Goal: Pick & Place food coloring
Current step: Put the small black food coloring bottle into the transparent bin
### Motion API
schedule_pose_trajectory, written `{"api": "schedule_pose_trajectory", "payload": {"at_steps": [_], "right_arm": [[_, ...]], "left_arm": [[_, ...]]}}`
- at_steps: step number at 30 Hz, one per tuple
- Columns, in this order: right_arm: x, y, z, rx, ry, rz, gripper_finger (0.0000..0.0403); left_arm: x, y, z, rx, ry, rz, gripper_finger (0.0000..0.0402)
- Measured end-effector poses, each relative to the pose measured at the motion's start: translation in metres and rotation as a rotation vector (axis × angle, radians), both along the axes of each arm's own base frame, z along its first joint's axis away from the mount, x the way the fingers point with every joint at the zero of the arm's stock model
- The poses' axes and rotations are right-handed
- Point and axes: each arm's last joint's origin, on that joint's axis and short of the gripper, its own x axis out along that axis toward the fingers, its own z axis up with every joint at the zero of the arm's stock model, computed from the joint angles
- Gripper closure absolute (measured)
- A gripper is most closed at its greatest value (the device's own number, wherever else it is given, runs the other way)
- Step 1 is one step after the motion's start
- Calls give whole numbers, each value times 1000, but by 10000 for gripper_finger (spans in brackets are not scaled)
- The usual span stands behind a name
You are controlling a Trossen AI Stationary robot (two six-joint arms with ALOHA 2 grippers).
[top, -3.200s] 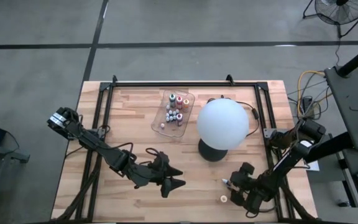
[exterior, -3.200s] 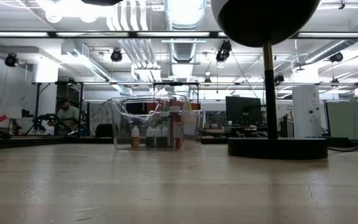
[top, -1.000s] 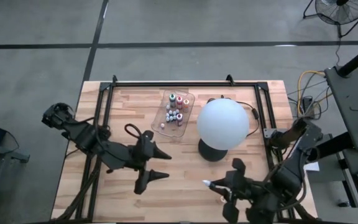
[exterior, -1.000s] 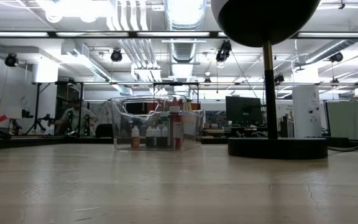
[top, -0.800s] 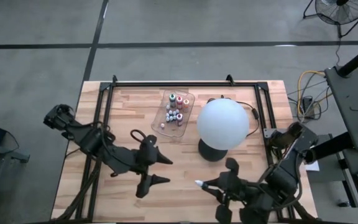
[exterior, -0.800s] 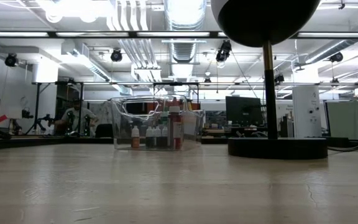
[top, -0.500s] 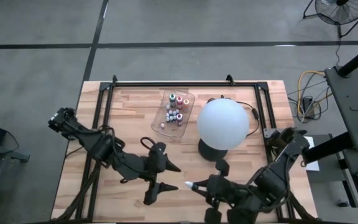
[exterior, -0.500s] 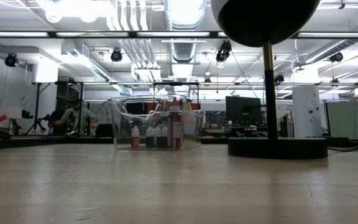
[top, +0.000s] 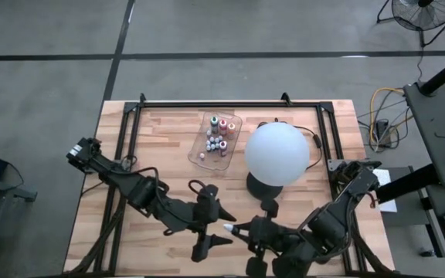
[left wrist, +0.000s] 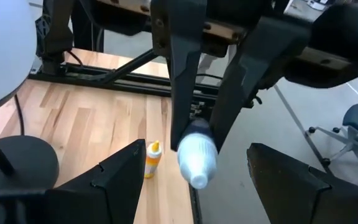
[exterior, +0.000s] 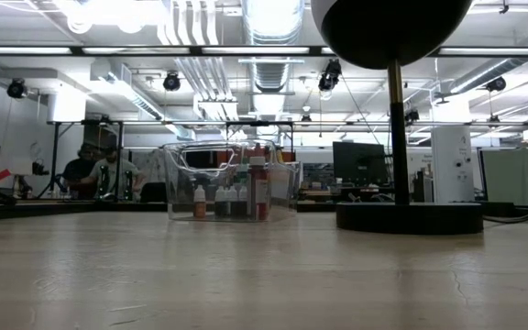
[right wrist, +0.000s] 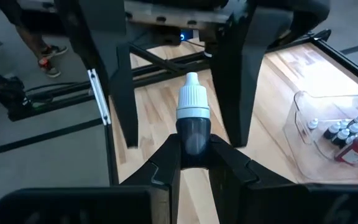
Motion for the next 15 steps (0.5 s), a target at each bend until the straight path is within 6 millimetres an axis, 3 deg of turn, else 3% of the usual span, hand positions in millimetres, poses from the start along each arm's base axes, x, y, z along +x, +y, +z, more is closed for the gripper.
{"api": "schedule_pose_trajectory", "payload": {"at_steps": [15], "right_arm": [[0, 0, -1, -3, 2, -2, 349]], "left_arm": [[3, 2, 3, -33, -35, 61, 165]]}}
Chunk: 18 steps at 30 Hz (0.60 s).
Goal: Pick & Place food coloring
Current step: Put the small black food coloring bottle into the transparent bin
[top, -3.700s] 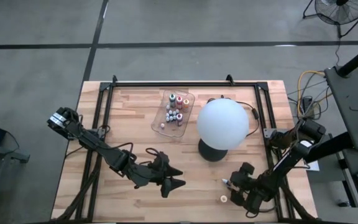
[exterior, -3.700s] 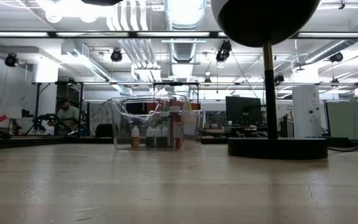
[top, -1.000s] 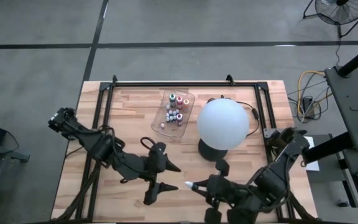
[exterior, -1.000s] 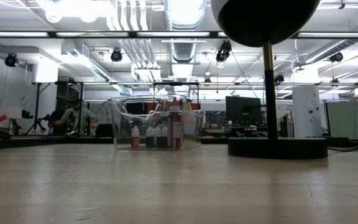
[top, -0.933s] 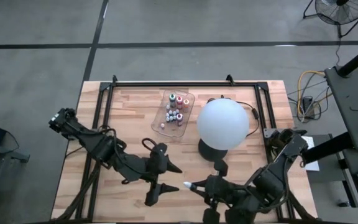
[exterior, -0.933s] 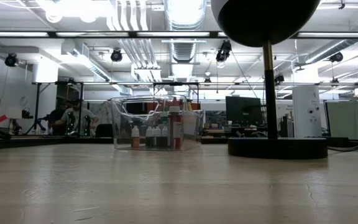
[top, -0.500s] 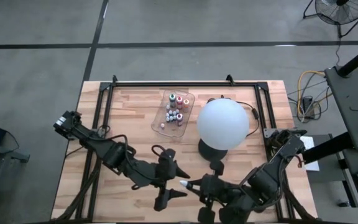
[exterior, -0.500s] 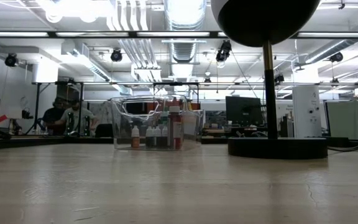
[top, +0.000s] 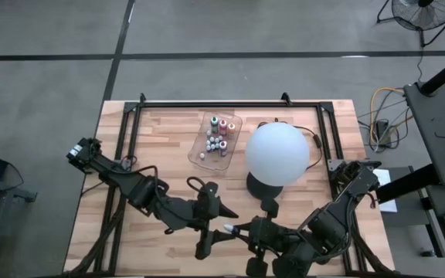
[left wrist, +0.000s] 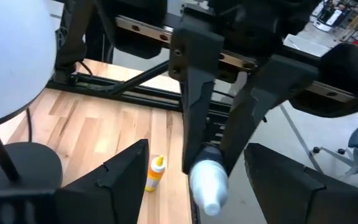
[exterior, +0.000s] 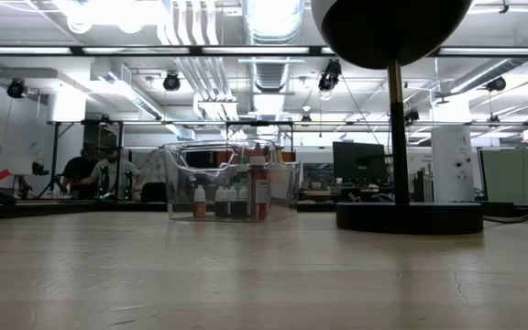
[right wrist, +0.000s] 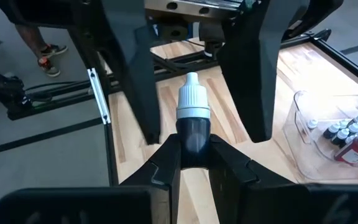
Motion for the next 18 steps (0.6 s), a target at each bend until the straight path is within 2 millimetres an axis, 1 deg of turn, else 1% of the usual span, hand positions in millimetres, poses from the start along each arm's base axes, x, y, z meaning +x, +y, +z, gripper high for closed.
{"api": "schedule_pose_trajectory", "payload": {"at_steps": [9, 18], "right_arm": [[0, 0, -1, -6, 6, 0, 349], [-1, -1, -1, -8, 7, -1, 349]], "left_arm": [[-2, 1, -3, 18, 35, 12, 225], [-4, 3, -2, 3, 47, 25, 243]]}}
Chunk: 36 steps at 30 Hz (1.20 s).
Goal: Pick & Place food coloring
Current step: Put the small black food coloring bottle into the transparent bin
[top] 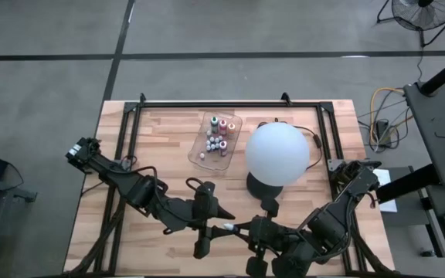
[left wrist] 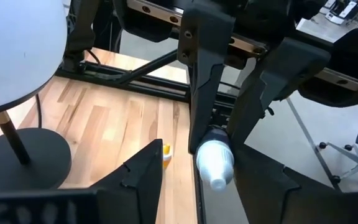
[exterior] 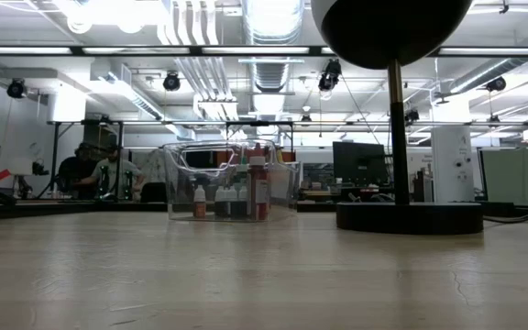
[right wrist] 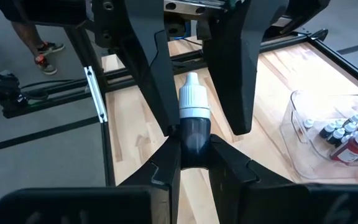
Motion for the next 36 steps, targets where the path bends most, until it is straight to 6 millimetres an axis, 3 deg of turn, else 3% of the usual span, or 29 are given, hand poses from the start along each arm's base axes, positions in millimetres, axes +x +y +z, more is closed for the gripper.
{"api": "schedule_pose_trajectory", "payload": {"at_steps": [9, 20, 26, 30, 36], "right_arm": [[0, 0, -2, -5, 3, -2, 349], [1, 0, -2, -23, 10, 6, 349], [1, -1, -3, -26, 13, 6, 347], [1, -1, -3, -26, 13, 6, 321], [0, 0, -3, -33, 20, 14, 246]], "left_arm": [[0, 0, 0, -5, -1, 1, 273], [0, 0, 1, -15, -1, -7, 357], [0, 0, 1, -15, -1, -6, 359], [0, 0, 1, -15, -1, -5, 357], [-2, 2, 1, -11, 11, 3, 359]]}}
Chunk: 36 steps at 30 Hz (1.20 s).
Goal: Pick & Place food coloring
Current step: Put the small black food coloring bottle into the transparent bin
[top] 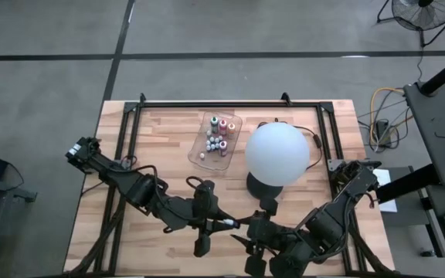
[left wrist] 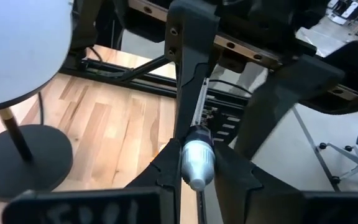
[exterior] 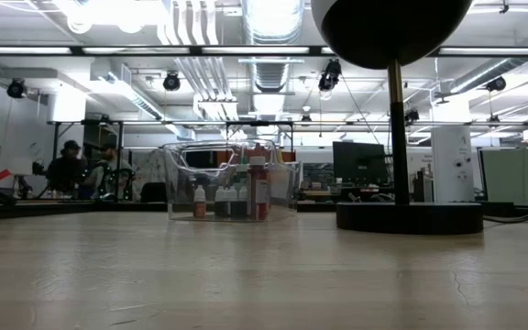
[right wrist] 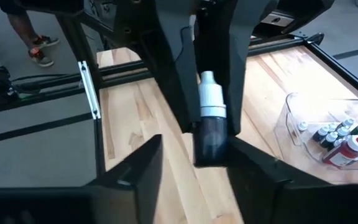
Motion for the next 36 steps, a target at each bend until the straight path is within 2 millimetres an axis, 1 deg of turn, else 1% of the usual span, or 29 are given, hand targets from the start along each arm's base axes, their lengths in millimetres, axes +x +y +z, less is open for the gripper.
{"api": "schedule_pose_trajectory", "payload": {"at_steps": [3, 8, 12, 16, 20, 25, 30, 36], "right_arm": [[-4, 0, 0, -15, 21, 8, 209], [-18, 7, 4, 7, 43, 61, 161], [-36, 15, 11, 10, 41, 105, 138], [-57, 24, 20, 36, 32, 173, 126], [-79, 32, 29, 73, 33, 252, 121], [-105, 40, 40, 93, 5, 306, 120], [-125, 45, 49, 100, -73, 266, 120], [-142, 48, 56, 79, -188, 175, 122]], "left_arm": [[-3, 2, 1, 4, 14, 7, 359], [-15, 9, 11, -21, 28, 14, 359], [-24, 15, 17, -27, 49, 31, 359], [-30, 28, 19, -33, 95, 80, 359], [-35, 51, 20, -34, 158, 171, 360], [-37, 82, 13, 3, 275, 272, 360], [-38, 118, 6, -9, 402, 368, 360], [-41, 155, -2, -14, 522, 483, 360]]}}
